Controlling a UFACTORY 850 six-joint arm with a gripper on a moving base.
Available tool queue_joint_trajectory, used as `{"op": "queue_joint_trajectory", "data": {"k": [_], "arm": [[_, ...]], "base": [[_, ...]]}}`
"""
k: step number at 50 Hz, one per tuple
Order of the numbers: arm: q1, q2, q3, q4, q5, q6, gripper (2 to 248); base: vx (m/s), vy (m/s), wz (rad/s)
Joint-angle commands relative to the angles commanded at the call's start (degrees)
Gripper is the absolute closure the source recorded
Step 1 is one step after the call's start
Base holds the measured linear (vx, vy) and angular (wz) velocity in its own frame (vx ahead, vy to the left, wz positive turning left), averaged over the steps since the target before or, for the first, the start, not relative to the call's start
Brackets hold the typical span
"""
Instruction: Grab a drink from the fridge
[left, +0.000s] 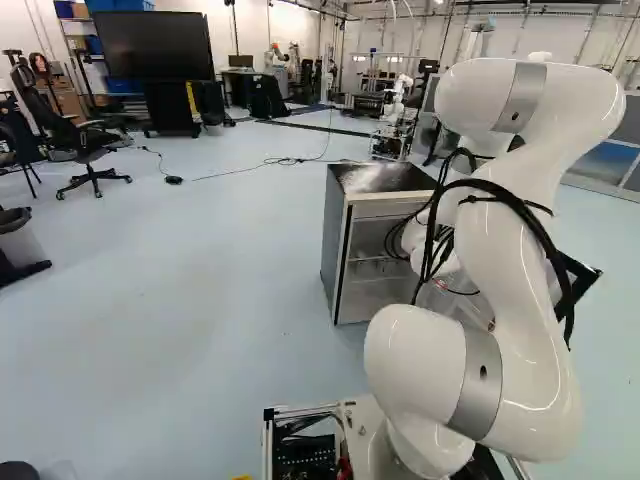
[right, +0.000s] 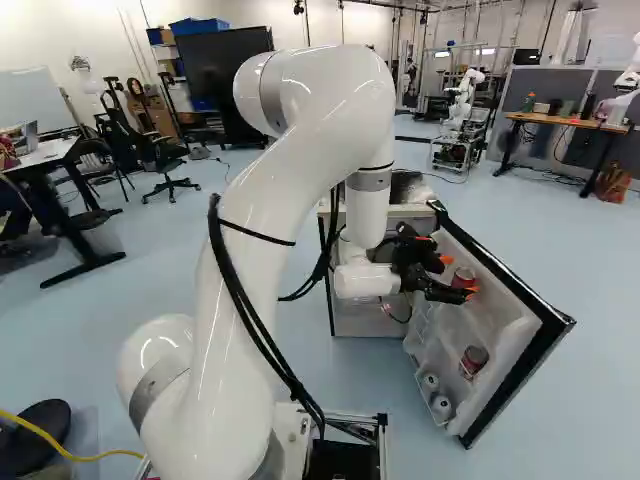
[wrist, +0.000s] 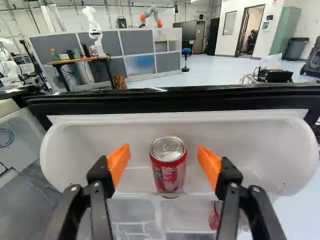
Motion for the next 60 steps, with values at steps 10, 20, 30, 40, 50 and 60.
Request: {"op": "queue_joint_trajectory", "data": {"k": [10, 20, 30, 40, 50, 60], "arm": [[0.0, 0.0, 0.0, 0.0, 0.0, 0.0, 137], [0.0, 0.0, 0.0, 0.0, 0.0, 0.0, 160], [0.0, 0.0, 0.0, 0.0, 0.0, 0.0, 160], [0.0, 0.2, 0.1, 0.0, 0.0, 0.0, 160], [0.1, 1.9, 1.0, 0.0, 0.0, 0.0, 160], [0.2, 3.7, 2.0, 0.0, 0.2, 0.0, 160]], "base": [[0.000, 0.000, 0.000], [0.000, 0.000, 0.000], [0.000, 0.000, 0.000], [0.000, 0.000, 0.000], [0.000, 0.000, 0.000], [0.000, 0.000, 0.000]]}}
